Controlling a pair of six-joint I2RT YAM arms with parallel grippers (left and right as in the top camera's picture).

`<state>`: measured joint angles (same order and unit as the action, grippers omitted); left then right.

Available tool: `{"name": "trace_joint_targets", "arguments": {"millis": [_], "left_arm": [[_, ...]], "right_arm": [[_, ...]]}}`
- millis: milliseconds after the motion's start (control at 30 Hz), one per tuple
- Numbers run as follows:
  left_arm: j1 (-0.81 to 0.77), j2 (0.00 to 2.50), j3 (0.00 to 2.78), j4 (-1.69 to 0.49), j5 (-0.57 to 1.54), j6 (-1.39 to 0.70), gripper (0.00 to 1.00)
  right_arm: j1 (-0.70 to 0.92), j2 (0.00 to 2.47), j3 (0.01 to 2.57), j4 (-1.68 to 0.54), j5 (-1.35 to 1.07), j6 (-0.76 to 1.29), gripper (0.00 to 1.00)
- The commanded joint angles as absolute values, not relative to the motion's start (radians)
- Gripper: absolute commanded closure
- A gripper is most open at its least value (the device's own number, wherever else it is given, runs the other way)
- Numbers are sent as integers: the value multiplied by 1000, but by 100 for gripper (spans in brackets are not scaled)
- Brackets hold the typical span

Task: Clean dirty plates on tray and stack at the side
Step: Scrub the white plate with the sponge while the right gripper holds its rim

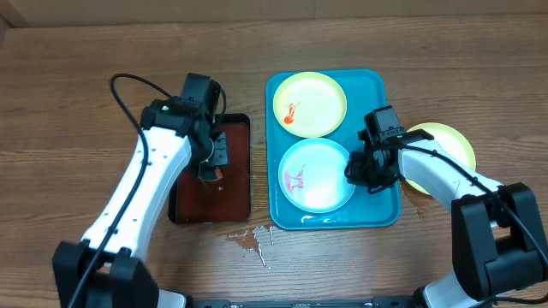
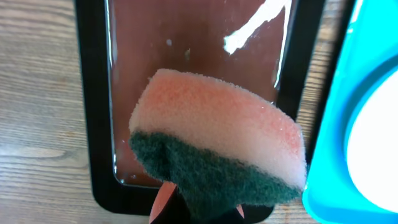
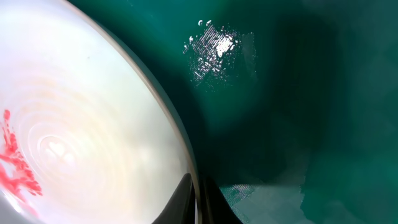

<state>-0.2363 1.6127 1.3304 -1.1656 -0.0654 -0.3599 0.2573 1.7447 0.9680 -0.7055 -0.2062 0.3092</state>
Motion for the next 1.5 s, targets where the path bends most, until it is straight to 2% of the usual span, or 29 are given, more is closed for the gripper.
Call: {"name": "trace_joint_targets", "arguments": {"millis": [0,200,400,633,900,1167,1467], "left_arm": [[-245,1662,1353,-1174,-73,-393,96],[-247,1677,1388,-1206,-26,-393,96],[-296,1677,1629,-1307,12,-393,96],[-496,1710,1642,-1101,78,-494,96],[-652,1948,1636,-929,141,-589,96],[-652,2124,1636,-910,135,-618,96],[-612,2204,1637,-1044,112,-656,96]], "right_arm": [[269,1751,949,-711,-196,306,96],[269,1751,949,-715,-196,306,96],[269,1751,949,-715,-196,306,96],[269,1751,949,-719,-196,307,96],[269,1751,949,-728,-197,307,96],[269,1751,949,-730,-196,307,96],[269,1751,949,-731,-196,307,96]]}}
